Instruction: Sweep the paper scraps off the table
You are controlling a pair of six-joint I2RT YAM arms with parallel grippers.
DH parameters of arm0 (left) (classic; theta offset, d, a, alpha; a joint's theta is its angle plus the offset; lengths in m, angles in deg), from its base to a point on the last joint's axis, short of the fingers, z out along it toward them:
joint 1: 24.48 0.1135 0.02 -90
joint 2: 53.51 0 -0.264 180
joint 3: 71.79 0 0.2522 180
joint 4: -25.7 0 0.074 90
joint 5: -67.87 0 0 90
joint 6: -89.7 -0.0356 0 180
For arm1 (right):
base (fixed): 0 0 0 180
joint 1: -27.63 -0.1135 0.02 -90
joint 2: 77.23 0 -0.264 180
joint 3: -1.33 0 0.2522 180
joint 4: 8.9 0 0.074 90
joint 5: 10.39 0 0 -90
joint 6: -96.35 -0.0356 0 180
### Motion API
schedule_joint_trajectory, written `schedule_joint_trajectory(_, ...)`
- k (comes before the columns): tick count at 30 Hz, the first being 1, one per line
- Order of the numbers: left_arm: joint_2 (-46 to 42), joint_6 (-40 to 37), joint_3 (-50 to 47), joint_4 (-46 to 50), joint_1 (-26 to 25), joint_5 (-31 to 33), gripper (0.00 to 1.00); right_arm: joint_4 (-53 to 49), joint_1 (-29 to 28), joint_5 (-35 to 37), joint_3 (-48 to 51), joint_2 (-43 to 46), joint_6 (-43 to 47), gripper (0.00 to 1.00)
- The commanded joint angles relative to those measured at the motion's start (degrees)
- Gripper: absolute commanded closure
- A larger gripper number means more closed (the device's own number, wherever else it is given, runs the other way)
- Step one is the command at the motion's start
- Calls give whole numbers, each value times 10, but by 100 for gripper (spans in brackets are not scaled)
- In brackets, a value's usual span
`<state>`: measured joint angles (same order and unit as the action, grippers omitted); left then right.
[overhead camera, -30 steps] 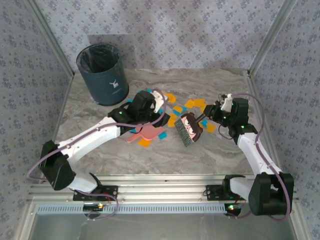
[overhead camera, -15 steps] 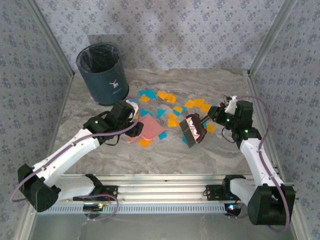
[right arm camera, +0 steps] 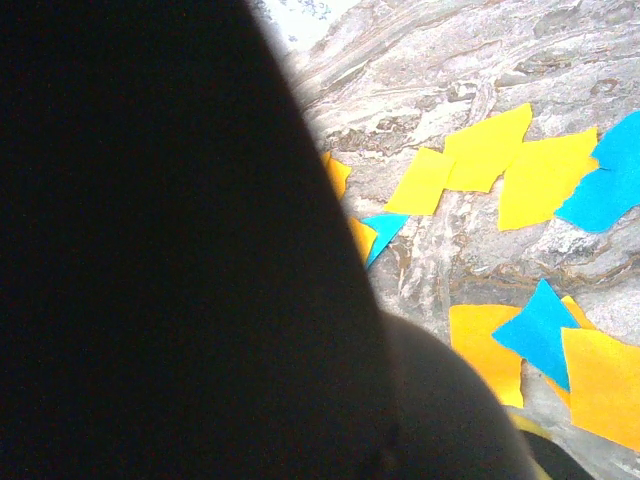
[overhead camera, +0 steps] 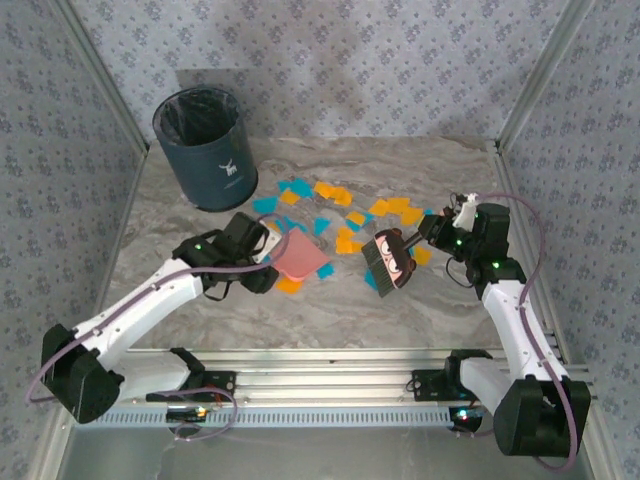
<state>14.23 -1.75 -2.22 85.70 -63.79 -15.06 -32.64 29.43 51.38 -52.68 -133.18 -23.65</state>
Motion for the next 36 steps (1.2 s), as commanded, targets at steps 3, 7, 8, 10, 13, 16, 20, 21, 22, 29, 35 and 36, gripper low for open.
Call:
schedule_joint_trajectory(3,46,-54,-18,-39,5,7,25,0,4,-5,3,14,3,100)
schedule_joint_trajectory(7,93,-63,-20,-62,8,24,24,2,4,-8,3,13,1,100)
schedule_joint_trajectory(8,103,-65,-21,-70,10,28,24,3,4,-9,3,13,0,100)
schedule_joint_trajectory(10,119,-71,-23,-89,11,26,24,3,5,-11,3,12,-1,100)
schedule_joint_trajectory(13,140,-79,-23,-103,12,15,25,1,4,-11,3,12,-1,100)
schedule_joint_trajectory(16,160,-85,-22,-109,13,-4,26,-1,5,-11,3,12,0,100)
schedule_joint_trajectory(20,180,-86,-21,-116,18,-14,29,-2,6,-11,2,13,1,100)
schedule_joint_trajectory(21,183,-86,-21,-117,18,-15,29,-3,7,-11,2,13,0,100)
schedule_joint_trajectory(22,187,-87,-21,-119,19,-17,30,-2,6,-10,3,13,1,100)
schedule_joint_trajectory(29,213,-95,-23,-141,25,-15,34,0,7,-11,6,11,-2,100)
schedule_joint_trajectory(35,240,-104,-21,-156,30,-2,39,-3,7,-11,6,12,-2,100)
schedule_joint_trajectory(36,243,-106,-21,-157,30,-2,40,-4,7,-11,7,12,-2,100)
